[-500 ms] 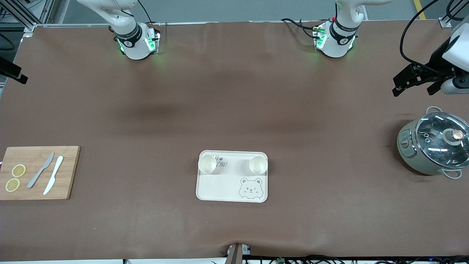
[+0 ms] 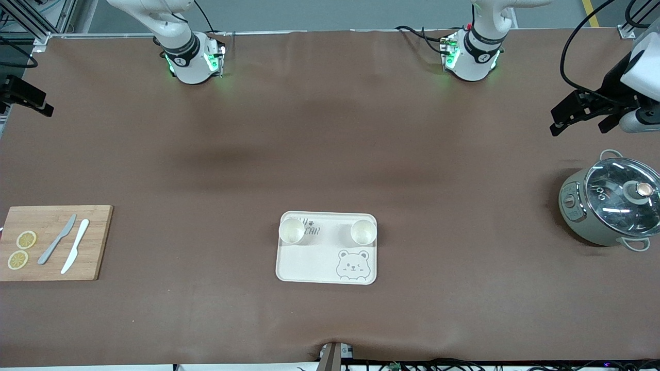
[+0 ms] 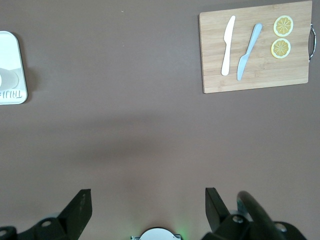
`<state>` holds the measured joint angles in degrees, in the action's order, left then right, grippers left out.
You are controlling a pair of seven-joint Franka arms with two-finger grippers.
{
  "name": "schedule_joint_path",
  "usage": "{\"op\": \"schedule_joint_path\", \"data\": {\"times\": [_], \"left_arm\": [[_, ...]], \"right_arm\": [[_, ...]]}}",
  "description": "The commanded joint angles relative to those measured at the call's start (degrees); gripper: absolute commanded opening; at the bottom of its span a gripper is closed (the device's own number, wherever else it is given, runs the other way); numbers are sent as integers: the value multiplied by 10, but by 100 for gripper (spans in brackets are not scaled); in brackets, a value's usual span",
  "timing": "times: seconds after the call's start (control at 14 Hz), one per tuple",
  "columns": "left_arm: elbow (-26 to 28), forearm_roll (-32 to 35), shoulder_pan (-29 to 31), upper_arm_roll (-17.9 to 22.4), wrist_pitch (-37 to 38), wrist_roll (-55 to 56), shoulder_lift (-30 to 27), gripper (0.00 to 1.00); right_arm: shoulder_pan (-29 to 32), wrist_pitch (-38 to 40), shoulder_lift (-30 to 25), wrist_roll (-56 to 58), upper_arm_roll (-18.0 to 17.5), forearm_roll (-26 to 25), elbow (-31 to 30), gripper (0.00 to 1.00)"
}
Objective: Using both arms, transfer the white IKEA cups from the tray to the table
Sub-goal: 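Move the right and left grippers toward the white cups on the tray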
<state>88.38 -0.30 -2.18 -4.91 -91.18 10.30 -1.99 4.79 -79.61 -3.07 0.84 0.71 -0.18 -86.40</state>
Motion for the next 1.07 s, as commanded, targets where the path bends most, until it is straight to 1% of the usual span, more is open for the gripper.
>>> {"op": "schedule_joint_path", "data": {"times": [0.0, 0.14, 0.29, 0.43, 0.57, 0.64, 0.71, 0.79, 0.86, 0.93, 1.0], "left_arm": [[-19, 17, -3, -4, 5, 6, 23, 100], [-18, 17, -5, -4, 5, 3, 48, 100], [-20, 8, 1, -3, 4, 0, 95, 100], [-19, 7, 4, -3, 2, -5, 126, 100], [-22, 9, -11, -5, 0, -5, 145, 100], [-26, 10, -30, -8, -7, -5, 165, 100], [-45, 10, -40, -8, -21, 4, 188, 100], [-76, 11, -59, -8, -25, 5, 223, 100], [-90, 11, -76, -8, -26, 12, 241, 100], [-93, 9, -85, -8, -32, 28, 252, 100], [-95, 7, -97, -8, -55, 47, 261, 100]], "right_arm": [[0, 8, -5, 4, 5, 4, 5, 100], [0, 7, 8, 6, 5, 1, 13, 100], [-4, 8, 11, 6, 4, -2, 14, 100], [0, 9, 23, 7, 4, -1, 12, 100], [-3, 9, 24, 4, 4, -2, 12, 100], [-4, 9, 27, 3, 4, -1, 11, 100], [-7, 8, 31, 4, 4, -1, 11, 100], [-7, 6, 41, 4, 4, 4, 11, 100], [-13, 5, 63, 4, 3, 4, 11, 100], [-28, 5, 91, 5, 3, 4, 13, 100], [-43, -1, 103, 3, 3, 5, 13, 100]]}}
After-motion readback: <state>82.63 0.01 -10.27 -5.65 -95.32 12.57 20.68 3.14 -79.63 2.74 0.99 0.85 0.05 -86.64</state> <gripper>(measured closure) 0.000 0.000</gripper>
